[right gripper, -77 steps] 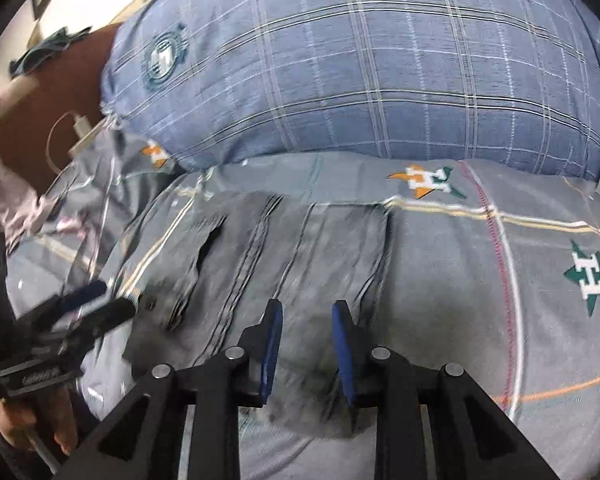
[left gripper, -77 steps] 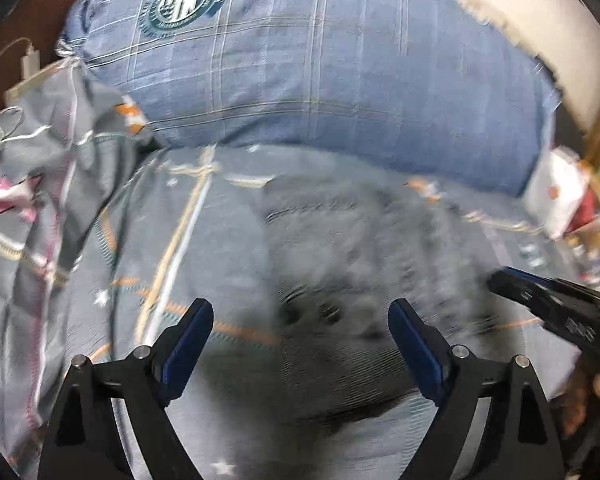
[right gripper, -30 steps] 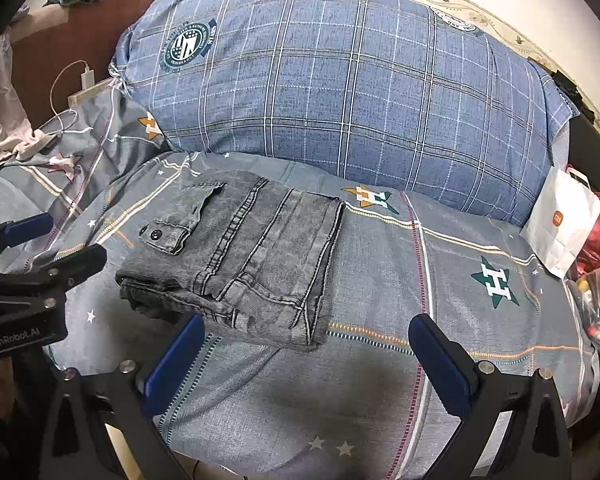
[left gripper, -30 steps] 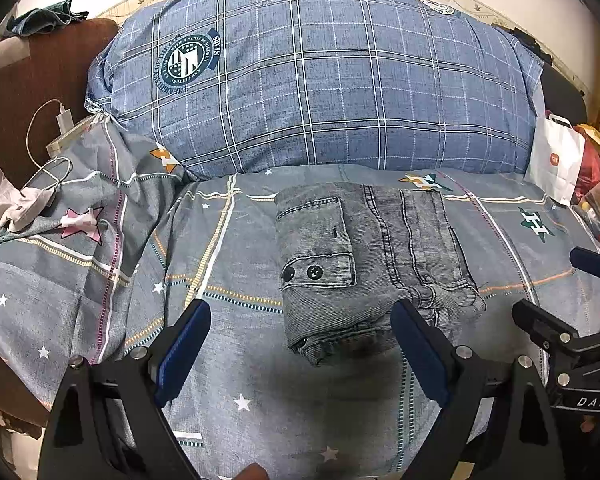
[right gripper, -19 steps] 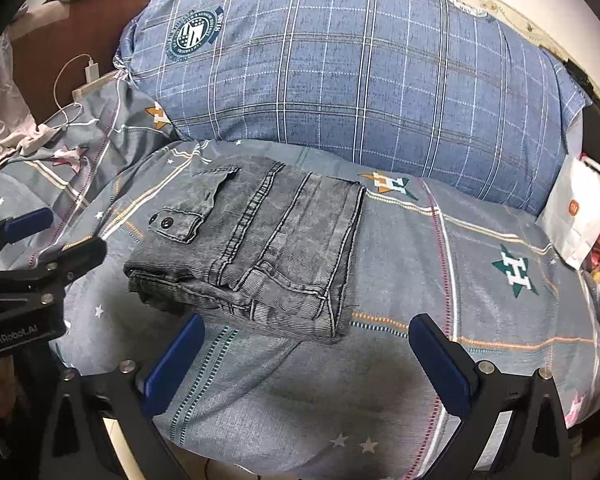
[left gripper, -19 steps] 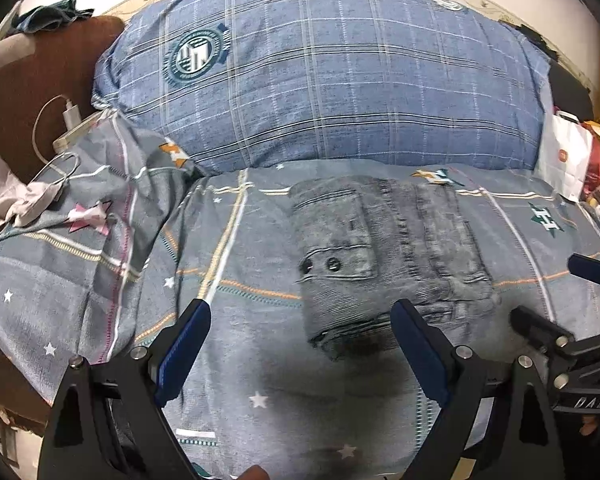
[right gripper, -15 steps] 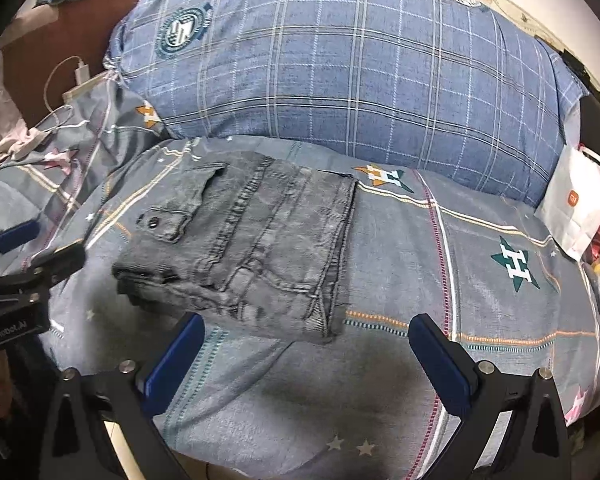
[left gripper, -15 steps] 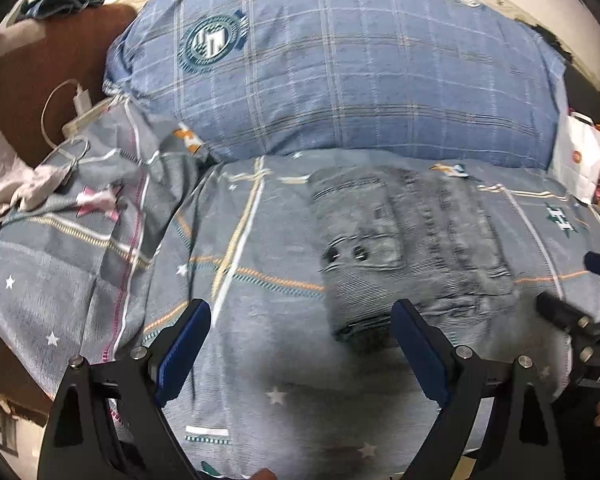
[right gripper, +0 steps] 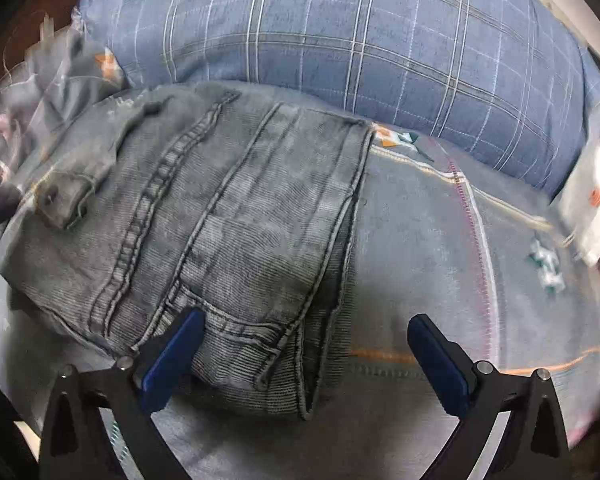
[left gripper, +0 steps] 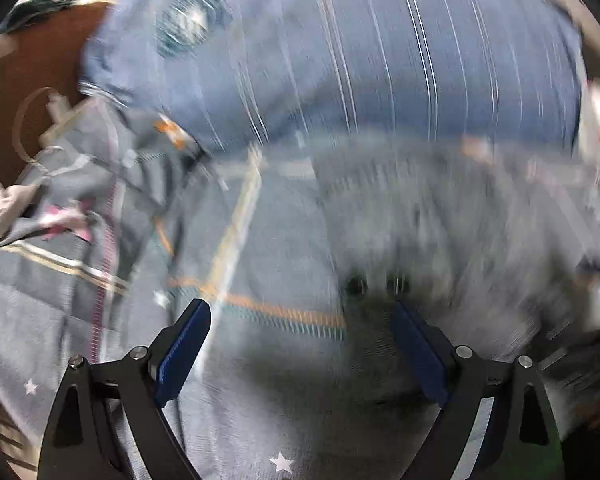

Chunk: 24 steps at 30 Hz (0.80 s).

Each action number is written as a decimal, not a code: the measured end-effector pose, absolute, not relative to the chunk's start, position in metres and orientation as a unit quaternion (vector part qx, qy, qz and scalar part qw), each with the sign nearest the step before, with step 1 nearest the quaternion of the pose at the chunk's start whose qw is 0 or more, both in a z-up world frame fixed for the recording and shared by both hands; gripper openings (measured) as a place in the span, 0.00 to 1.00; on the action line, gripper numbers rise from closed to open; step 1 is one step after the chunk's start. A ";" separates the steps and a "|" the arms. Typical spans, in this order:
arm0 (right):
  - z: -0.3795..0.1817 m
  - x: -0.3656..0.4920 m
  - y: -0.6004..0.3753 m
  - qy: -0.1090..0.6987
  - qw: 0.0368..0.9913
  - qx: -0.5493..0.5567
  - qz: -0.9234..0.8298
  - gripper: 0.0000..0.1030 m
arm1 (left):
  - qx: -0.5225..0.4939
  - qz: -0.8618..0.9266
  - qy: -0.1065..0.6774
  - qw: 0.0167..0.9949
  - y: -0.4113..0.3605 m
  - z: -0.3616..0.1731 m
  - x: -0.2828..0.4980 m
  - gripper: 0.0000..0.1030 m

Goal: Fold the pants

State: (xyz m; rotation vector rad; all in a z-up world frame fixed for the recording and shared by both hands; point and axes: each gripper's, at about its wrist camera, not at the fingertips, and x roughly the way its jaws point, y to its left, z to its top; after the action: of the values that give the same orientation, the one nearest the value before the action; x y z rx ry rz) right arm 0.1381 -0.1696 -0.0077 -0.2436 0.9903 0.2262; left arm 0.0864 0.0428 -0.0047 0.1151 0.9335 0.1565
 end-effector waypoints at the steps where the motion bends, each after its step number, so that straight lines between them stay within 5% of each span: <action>1: -0.001 0.142 -0.172 0.479 0.864 -0.119 0.102 1.00 | 0.060 0.075 0.436 0.895 0.043 -0.008 0.085 0.90; 8: 0.060 0.209 -0.143 0.416 0.890 -0.154 0.105 1.00 | 0.021 0.058 0.416 0.907 0.055 -0.010 0.081 0.93; 14: -0.003 0.276 -0.115 0.470 0.853 -0.217 0.071 1.00 | 0.027 0.048 0.401 0.914 0.054 -0.013 0.076 0.93; 24: 0.045 0.196 -0.143 0.419 0.890 -0.162 0.077 1.00 | -0.009 0.034 0.412 0.911 0.065 -0.016 0.079 0.93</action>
State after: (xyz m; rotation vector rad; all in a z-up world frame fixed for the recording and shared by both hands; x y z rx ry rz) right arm 0.1958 -0.1427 0.0446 -0.3369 0.8699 0.1597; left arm 0.0790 0.0650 -0.0157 -0.0182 0.8490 0.0701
